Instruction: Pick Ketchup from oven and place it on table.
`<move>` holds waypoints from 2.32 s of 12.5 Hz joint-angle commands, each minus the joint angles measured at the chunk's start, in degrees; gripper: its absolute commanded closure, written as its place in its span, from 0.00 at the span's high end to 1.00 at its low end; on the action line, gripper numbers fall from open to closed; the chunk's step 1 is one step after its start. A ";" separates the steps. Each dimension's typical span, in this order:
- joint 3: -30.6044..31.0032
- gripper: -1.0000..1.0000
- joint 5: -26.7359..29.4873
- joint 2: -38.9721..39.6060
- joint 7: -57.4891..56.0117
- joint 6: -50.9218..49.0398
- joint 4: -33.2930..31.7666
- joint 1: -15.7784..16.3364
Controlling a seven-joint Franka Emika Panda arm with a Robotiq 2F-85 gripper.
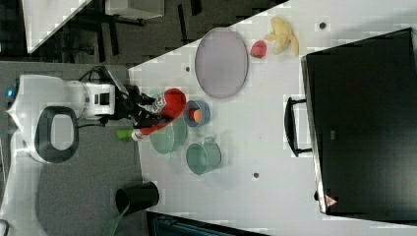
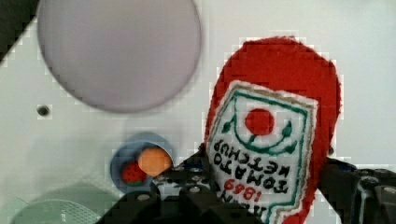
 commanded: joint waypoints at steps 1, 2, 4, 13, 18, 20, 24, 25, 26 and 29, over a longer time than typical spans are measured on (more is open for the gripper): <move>-2.65 0.63 -1.92 0.30 -2.03 11.99 -10.01 -3.50; -2.60 0.63 -1.92 0.51 -2.02 16.76 -14.50 -3.20; -2.60 0.63 -2.16 1.26 -1.24 24.58 -20.49 -2.78; -2.61 0.83 -3.27 7.80 -0.82 36.20 -27.07 -2.39; -3.13 1.00 -2.86 4.16 2.74 33.16 -21.95 -2.42; -3.57 1.00 -2.87 1.18 2.74 26.29 -17.84 -2.42; -3.97 1.00 -3.07 -3.94 2.74 3.12 0.27 -2.40; -3.97 1.00 -3.13 -4.04 2.74 -0.39 4.86 -2.40; -3.88 1.00 -3.13 -4.04 2.74 -2.16 7.52 -2.33; -3.88 1.00 -3.14 -4.41 2.69 -8.64 12.86 -2.38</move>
